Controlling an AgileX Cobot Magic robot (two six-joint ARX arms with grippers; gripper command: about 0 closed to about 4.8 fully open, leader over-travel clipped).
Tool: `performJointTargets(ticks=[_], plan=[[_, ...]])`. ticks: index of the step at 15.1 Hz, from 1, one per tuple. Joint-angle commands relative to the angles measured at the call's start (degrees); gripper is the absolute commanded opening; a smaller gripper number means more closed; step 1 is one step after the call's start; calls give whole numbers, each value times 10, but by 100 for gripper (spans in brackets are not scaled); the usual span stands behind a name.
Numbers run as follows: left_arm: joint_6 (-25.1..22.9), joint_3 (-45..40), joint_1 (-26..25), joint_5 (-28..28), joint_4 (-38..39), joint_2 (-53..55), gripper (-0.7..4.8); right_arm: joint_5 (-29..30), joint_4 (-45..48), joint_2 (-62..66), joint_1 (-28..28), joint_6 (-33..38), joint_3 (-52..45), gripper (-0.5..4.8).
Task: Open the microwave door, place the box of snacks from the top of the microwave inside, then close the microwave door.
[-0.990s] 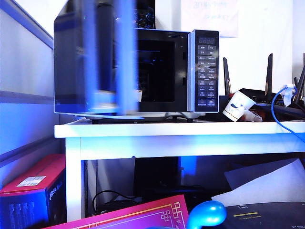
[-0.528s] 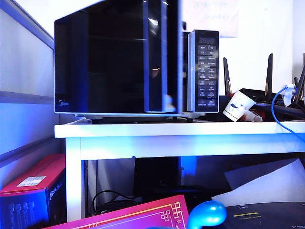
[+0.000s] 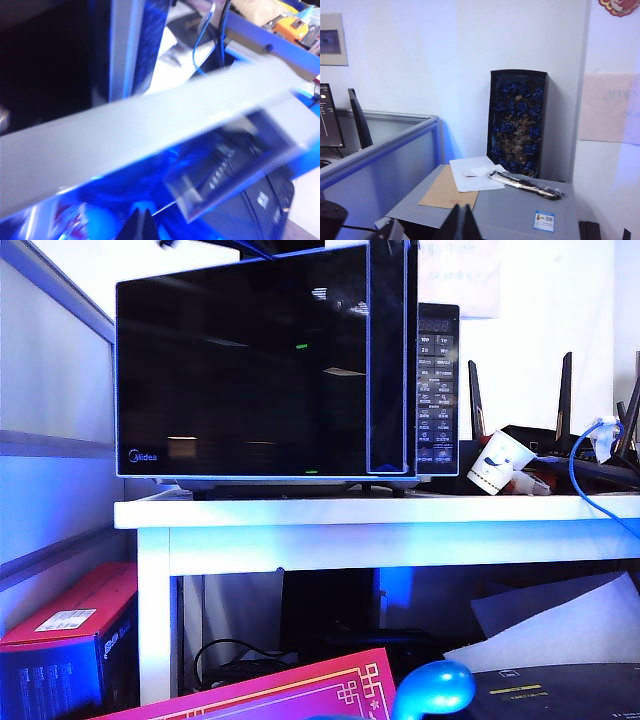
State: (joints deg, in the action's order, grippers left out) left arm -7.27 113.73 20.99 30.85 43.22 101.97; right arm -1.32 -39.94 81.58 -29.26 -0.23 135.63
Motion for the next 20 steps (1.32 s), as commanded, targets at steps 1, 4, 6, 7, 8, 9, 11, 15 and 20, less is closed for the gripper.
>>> performJointTargets(ticks=[1,4,6,7,8,9,11,15,20], plan=[[-2,2,19,-17,-74,21,-6,2,12,-3,0,2,2,-6],[4,2,49,-94,-145,50,-6,2,12,-3,0,2,2,-6],[4,2,60,-146,-203,70,-6,2,12,-3,0,2,2,-5],[4,2,61,-172,-230,78,-6,2,12,-3,0,2,2,-6],[4,2,66,-208,-255,85,-6,2,11,-3,0,2,2,-5],[4,2,68,-243,-275,90,-6,1,11,-4,0,2,2,-6],[2,2,68,-268,-314,101,-6,2,10,-5,0,2,2,-5],[2,2,68,-299,-335,118,-6,2,10,-8,0,2,2,-5],[2,2,68,-428,-350,133,-6,1,9,-10,0,2,2,-6]])
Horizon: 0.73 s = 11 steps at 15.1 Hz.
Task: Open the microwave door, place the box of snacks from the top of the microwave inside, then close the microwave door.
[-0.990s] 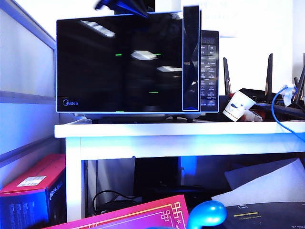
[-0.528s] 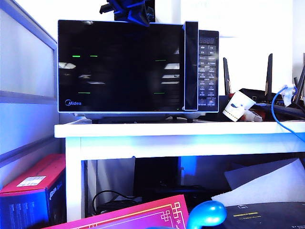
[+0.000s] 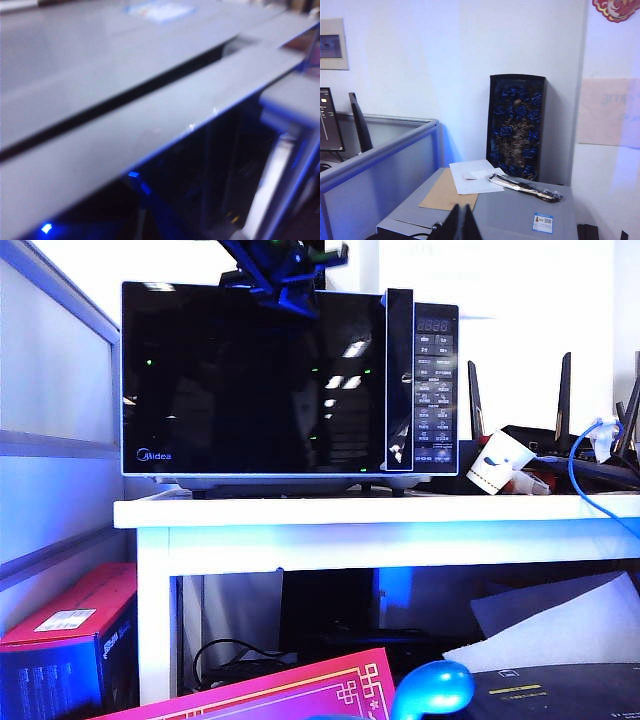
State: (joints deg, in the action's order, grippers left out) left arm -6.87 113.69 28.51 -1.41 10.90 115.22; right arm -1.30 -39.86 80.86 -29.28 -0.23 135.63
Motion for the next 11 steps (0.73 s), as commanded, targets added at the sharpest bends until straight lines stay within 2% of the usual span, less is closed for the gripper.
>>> performJointTargets(ticks=[1,2,4,5,7,9,11], plan=[[-2,2,-7,-122,-36,0,-6,-1,9,-3,0,2,2,-6],[-2,2,-7,-157,-58,0,-6,-1,9,-4,0,2,2,-5],[-2,3,-8,-168,-71,0,-6,-1,2,-8,0,2,2,-5],[-2,4,-7,-161,-59,-10,-6,-1,-2,-10,0,2,2,-5],[1,4,3,-103,-21,-79,-6,-1,-8,-25,0,-7,2,-5],[0,4,14,-73,31,-176,-6,-2,-39,-45,0,-37,2,-5],[0,4,38,-73,93,-308,-6,-3,-86,-70,0,-71,2,-5]])
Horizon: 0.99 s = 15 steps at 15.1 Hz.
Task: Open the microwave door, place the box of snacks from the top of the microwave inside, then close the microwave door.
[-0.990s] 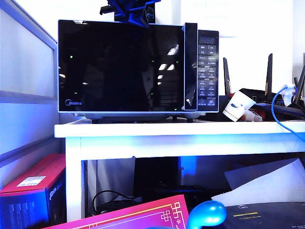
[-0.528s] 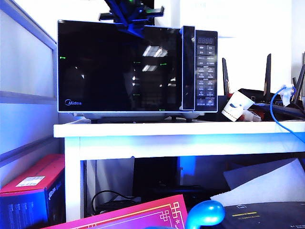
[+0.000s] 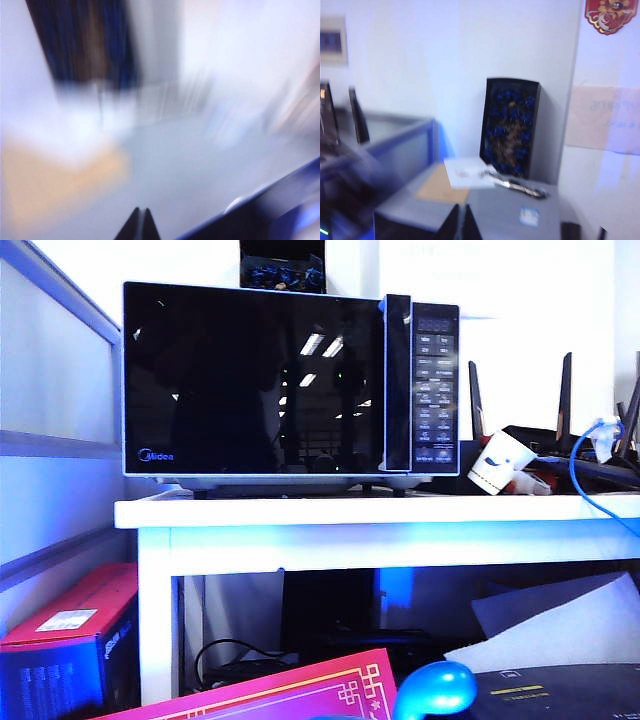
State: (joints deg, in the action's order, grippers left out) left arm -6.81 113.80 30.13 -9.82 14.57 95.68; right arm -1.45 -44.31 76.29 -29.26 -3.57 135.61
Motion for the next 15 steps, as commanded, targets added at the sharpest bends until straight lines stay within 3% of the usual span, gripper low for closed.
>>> performJointTargets(ticks=[1,4,6,9,11,12,15], plan=[[-1,3,35,10,97,-176,-6,-2,-59,-34,0,-40,2,-5],[2,3,96,-16,305,-385,-6,-1,-115,-78,0,-57,2,-5],[36,3,97,-15,428,-493,-6,1,-180,-120,0,-58,1,-5],[37,2,97,-47,567,-625,-6,1,-219,-196,0,-59,-51,-5],[38,-15,97,-57,628,-677,-6,23,-183,-273,1,-55,-167,-5],[48,-57,97,-56,642,-707,-6,42,-131,-332,1,-52,-284,-5],[74,-260,97,-21,581,-786,-6,44,65,-473,1,-20,-581,-5]])
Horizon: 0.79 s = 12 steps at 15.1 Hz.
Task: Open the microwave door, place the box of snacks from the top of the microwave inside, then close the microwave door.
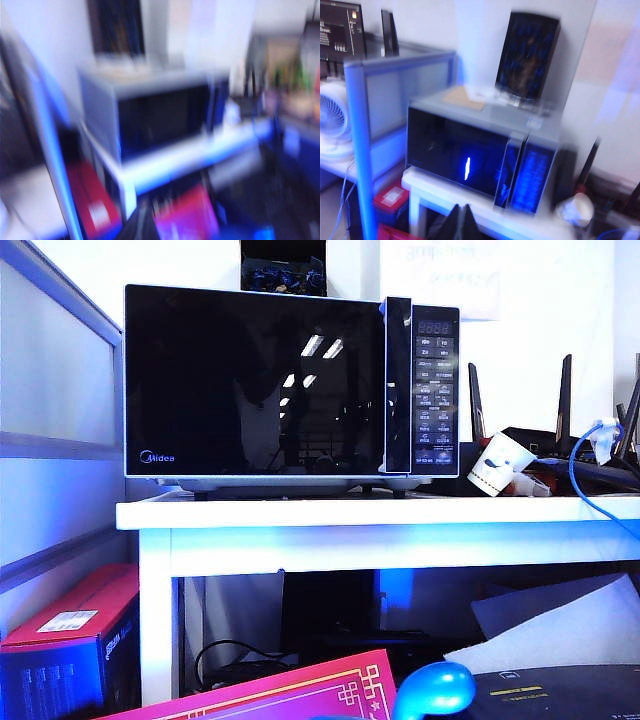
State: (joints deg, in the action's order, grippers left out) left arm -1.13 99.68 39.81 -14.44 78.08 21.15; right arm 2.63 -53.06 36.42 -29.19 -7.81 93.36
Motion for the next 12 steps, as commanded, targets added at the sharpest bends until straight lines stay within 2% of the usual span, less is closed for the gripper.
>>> performJointTargets(ticks=[1,3,4,6,7,9,12], plan=[[25,-211,0,51,-122,-75,-6,3,211,-112,0,29,-239,-5],[27,-398,0,96,-301,-130,-6,-10,317,-185,0,65,-405,-5],[27,-522,0,102,-420,-142,-6,-28,347,-217,0,81,-491,-5],[49,-666,0,106,-543,-130,-6,-25,375,-236,-1,114,-583,-5],[68,-718,0,106,-590,-123,-6,-25,378,-236,-1,116,-607,-5],[76,-819,0,106,-676,-111,-6,-27,379,-236,-1,122,-676,-5],[76,-905,0,89,-696,-112,-6,-25,380,-242,-1,126,-760,-5]])
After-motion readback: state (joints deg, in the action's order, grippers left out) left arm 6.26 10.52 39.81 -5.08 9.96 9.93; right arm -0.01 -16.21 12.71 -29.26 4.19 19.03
